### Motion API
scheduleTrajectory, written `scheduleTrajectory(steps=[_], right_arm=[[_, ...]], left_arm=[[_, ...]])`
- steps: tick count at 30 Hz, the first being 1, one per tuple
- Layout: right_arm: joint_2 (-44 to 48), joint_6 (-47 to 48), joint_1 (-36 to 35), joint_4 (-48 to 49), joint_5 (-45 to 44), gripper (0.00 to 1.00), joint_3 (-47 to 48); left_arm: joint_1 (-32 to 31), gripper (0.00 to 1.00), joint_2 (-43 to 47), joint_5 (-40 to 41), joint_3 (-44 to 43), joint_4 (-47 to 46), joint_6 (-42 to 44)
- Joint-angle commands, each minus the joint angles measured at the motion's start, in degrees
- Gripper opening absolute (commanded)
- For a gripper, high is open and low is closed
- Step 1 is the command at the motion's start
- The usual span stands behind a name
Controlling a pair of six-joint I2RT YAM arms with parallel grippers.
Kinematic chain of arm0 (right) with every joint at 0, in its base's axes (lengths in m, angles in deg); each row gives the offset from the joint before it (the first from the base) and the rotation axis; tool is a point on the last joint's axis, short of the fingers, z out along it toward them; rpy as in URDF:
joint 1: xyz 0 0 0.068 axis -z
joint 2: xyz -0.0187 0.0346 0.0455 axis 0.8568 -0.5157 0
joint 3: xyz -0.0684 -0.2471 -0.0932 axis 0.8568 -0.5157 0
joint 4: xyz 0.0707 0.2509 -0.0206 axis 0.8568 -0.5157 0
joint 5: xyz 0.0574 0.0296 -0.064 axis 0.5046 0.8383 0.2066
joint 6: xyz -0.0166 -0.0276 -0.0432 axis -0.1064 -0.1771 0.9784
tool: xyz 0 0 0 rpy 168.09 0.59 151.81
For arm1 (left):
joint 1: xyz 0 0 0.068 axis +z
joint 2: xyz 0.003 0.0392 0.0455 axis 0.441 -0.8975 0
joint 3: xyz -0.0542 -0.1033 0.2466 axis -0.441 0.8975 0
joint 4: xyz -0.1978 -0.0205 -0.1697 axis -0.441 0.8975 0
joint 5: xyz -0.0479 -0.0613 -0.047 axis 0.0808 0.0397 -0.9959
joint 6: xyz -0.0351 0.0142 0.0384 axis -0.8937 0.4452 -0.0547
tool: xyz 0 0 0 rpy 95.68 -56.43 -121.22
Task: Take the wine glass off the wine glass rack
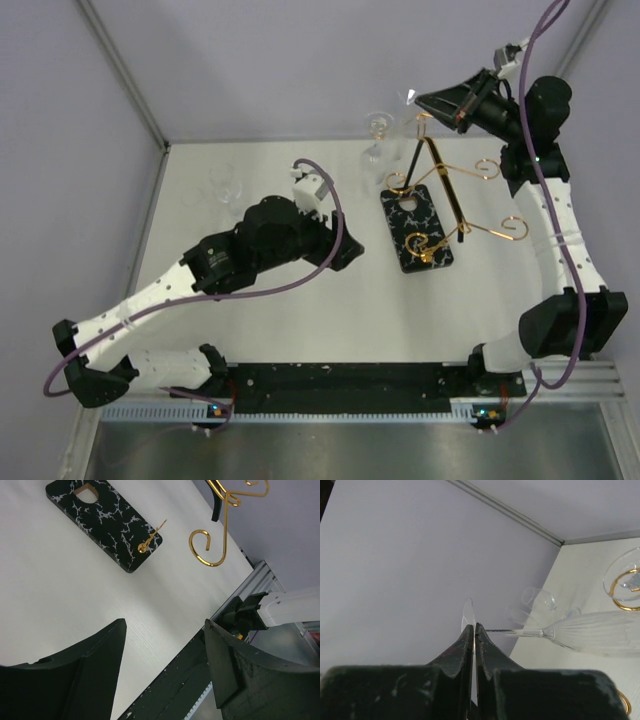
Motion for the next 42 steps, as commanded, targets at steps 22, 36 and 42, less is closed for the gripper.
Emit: scheduleTrajectory(steps=[22, 36, 42], right_arm=[[18.06, -5.48, 4.72, -0.96, 5.84, 0.00, 8.35], [21.67, -13.83, 4.98, 0.00, 6.37, 0.00, 15.11], [22.72, -16.47, 5.07, 1.58, 6.20, 0.00, 14.77]], left_arm=[[12.27, 0.68, -3.24, -25.01, -3.71, -38.78, -21.99], [22.11, 0.68, -9.03, -37.50, 9.21, -78.16, -50.30], [24.40, 0.67, -13.42, -39.00, 10.80, -94.69, -61.37]])
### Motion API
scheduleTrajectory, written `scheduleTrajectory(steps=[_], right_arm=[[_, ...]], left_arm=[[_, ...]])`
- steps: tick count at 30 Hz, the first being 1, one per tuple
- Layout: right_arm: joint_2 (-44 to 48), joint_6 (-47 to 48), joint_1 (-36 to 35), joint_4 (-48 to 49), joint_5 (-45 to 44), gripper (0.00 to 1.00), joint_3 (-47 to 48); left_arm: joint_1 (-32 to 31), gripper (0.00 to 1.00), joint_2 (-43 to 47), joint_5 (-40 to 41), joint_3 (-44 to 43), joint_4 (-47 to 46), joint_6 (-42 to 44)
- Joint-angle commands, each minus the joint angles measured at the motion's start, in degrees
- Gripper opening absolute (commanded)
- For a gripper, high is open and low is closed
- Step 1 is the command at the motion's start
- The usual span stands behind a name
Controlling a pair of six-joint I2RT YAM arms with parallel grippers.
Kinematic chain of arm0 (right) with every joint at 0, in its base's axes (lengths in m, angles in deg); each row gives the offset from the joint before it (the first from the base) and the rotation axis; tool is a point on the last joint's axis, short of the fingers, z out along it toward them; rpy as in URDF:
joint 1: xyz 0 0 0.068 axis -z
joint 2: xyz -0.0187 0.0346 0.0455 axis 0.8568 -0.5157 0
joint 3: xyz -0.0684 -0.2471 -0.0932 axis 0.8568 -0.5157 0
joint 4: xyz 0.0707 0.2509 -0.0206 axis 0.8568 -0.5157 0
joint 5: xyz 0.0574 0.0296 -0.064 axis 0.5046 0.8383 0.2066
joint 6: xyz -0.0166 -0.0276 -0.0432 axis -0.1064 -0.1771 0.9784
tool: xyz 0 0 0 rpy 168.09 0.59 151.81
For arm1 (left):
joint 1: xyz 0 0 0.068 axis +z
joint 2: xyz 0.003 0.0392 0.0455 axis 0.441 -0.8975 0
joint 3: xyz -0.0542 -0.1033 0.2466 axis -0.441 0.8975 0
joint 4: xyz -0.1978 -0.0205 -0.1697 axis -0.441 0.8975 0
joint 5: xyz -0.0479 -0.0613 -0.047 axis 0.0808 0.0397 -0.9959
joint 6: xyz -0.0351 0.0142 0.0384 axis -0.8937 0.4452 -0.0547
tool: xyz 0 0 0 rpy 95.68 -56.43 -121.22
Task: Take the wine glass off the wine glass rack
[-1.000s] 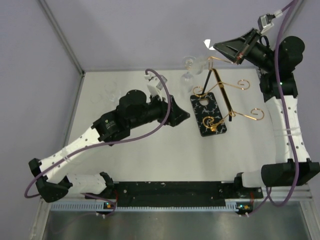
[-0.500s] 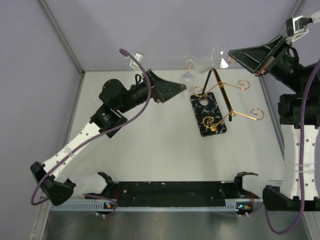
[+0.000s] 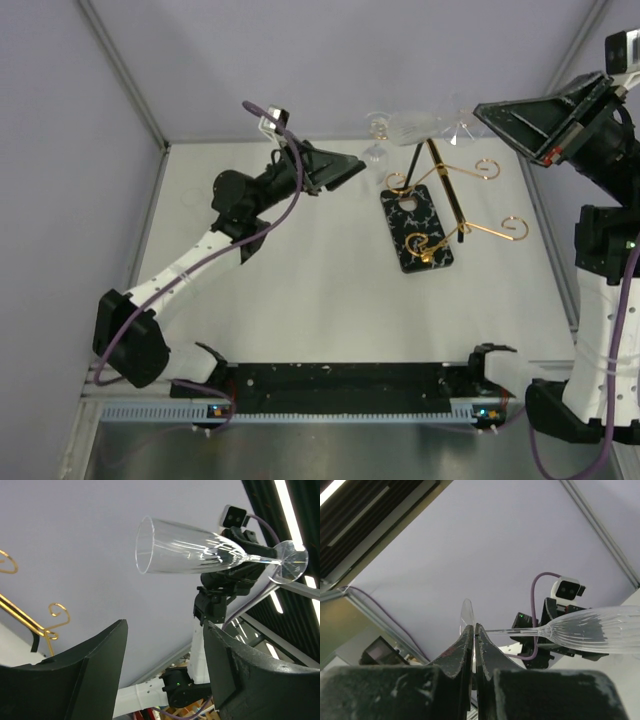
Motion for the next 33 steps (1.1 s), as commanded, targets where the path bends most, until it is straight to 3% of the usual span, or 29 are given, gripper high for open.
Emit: scheduleTrajectory(steps=[1, 9, 17, 33], right_arm=[[1.48, -3.88, 0.70, 3.90, 0.03, 0.00, 1.37], [0.95, -6.61, -0.61, 5.14, -0.32, 0.00, 2.07], [0.16, -1.87, -9.40, 1.45, -3.83, 0.00, 1.81], [0.69, -1.87, -14.50, 3.38, -5.77, 0.00, -3.64]], left_arm=[[1.19, 0.67, -2.57, -2.59, 0.53, -21.02, -11.26], [1.37, 0.67, -7.49, -2.41, -0.26, -31.40, -18.92], [1.46, 0.67, -7.85, -3.29, -1.05, -32.11, -19.71], [2.07, 0.67, -7.67, -3.73, -2.02, -35.98, -20.94]])
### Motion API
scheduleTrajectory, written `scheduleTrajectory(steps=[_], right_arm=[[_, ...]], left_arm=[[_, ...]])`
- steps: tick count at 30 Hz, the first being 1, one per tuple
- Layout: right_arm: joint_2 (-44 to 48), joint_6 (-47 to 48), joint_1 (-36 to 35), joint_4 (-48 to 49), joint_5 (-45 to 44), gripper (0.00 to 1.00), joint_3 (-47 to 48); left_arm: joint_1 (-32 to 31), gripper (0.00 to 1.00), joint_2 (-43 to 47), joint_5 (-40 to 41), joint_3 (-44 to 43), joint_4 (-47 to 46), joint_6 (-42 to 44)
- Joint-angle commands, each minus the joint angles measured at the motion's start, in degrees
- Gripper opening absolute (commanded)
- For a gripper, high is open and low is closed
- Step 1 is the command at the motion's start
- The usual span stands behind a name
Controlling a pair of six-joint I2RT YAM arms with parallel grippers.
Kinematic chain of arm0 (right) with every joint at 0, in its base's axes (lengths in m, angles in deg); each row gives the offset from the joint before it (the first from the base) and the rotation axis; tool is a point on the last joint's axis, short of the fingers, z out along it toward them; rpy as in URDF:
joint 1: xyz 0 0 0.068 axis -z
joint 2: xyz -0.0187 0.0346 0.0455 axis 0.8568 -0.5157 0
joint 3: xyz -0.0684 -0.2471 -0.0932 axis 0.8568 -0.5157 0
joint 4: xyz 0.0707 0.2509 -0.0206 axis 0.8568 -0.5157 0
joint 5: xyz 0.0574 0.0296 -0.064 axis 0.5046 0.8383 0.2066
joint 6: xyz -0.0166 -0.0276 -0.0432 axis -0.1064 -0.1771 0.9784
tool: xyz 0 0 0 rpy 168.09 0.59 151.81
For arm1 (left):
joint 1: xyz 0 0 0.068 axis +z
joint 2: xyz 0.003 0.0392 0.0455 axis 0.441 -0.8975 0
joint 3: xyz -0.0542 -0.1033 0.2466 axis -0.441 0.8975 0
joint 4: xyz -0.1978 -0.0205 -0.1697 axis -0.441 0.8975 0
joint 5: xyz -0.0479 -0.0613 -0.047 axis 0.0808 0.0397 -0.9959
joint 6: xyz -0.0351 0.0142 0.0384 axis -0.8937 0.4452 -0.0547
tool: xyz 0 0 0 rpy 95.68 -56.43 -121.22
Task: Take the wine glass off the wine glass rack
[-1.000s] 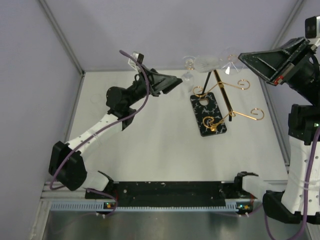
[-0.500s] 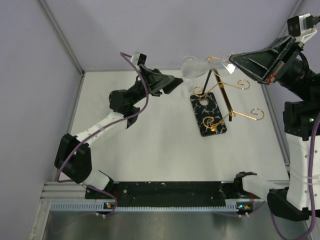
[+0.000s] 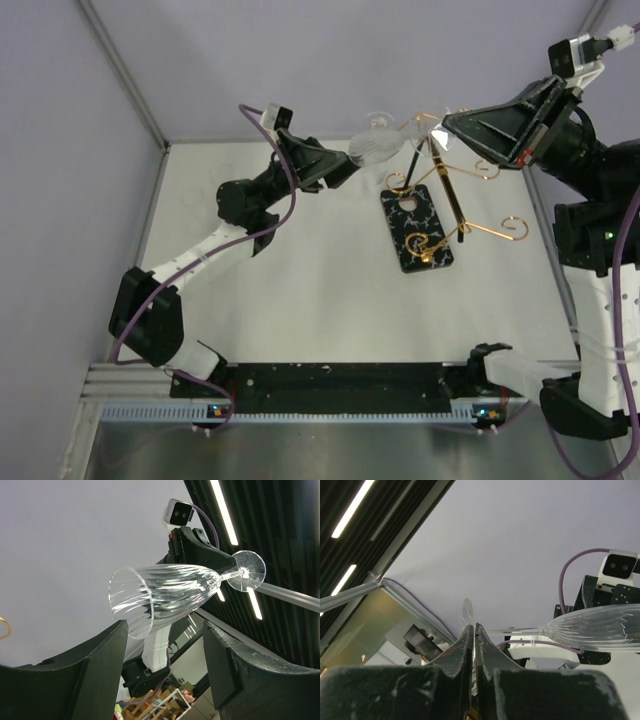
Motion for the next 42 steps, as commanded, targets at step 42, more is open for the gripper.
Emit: scheduleTrajectory(steps=[42], right_arm=[[16.79, -10.29, 8.19, 6.95, -13.83, 0.25, -34.92]], left_arm=[[0.72, 0.39, 4.13, -2.73, -0.72, -15.85, -2.70]])
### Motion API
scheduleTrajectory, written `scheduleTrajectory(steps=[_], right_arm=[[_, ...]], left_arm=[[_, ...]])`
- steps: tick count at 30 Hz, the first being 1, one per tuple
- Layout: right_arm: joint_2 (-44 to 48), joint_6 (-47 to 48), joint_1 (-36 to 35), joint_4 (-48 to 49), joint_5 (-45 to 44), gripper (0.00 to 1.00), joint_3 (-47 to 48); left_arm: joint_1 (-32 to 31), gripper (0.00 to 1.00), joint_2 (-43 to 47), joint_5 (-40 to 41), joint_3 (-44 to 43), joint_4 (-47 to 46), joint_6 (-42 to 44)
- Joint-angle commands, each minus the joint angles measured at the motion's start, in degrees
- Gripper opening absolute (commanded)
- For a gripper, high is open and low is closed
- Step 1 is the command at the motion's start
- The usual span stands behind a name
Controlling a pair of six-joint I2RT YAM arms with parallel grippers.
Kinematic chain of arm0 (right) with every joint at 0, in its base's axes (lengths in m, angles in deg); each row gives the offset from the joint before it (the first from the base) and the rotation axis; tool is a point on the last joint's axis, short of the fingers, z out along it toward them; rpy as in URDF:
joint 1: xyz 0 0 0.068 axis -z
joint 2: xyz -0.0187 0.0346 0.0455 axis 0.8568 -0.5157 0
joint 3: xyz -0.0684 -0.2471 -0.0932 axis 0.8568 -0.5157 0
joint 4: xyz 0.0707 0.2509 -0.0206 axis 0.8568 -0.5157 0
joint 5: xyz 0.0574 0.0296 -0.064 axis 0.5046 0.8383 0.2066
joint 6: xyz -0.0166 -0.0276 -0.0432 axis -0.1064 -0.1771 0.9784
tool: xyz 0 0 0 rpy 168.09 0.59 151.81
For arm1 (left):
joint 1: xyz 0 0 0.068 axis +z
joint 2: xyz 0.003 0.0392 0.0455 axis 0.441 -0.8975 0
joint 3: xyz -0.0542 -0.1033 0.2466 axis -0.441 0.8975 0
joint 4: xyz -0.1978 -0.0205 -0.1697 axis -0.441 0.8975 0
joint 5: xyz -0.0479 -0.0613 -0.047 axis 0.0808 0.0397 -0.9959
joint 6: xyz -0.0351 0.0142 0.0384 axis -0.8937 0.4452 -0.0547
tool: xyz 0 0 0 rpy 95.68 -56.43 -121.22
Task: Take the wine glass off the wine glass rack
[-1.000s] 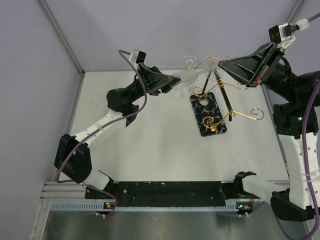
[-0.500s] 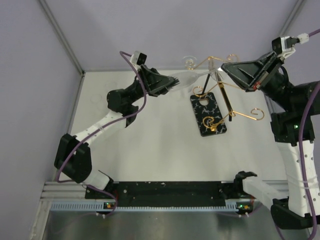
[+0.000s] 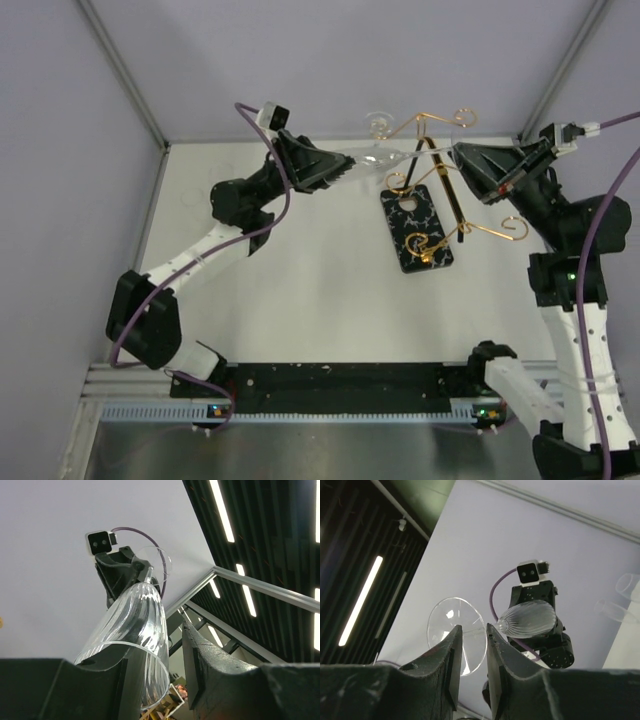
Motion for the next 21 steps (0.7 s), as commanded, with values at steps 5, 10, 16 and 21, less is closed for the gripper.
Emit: scheduleTrajectory(steps=[5, 10, 16, 21], right_arm=[[1.67, -1.95, 1.90, 2.40, -0.92, 0.25, -4.51], [1.68, -2.04, 2.16, 3.02, -0.57, 0.26, -4.52], [1.76, -1.60, 2.42, 2.84, -0.57, 0.33, -3.81], [2.46, -1.16, 2.69, 3.11, -0.57, 0.47, -4.25]], left_arm=[[-0.33, 0.30, 4.79, -1.66, -1.22, -12.14, 2.94], [-0.24, 0.23, 5.32, -2.19, -1.22, -10.81, 3.74], [-0.33, 0.11, 5.49, -2.81, -0.96, -9.94, 4.18], [-0.33, 0.00, 6.72, -3.77, -0.70, -7.22, 6.11]])
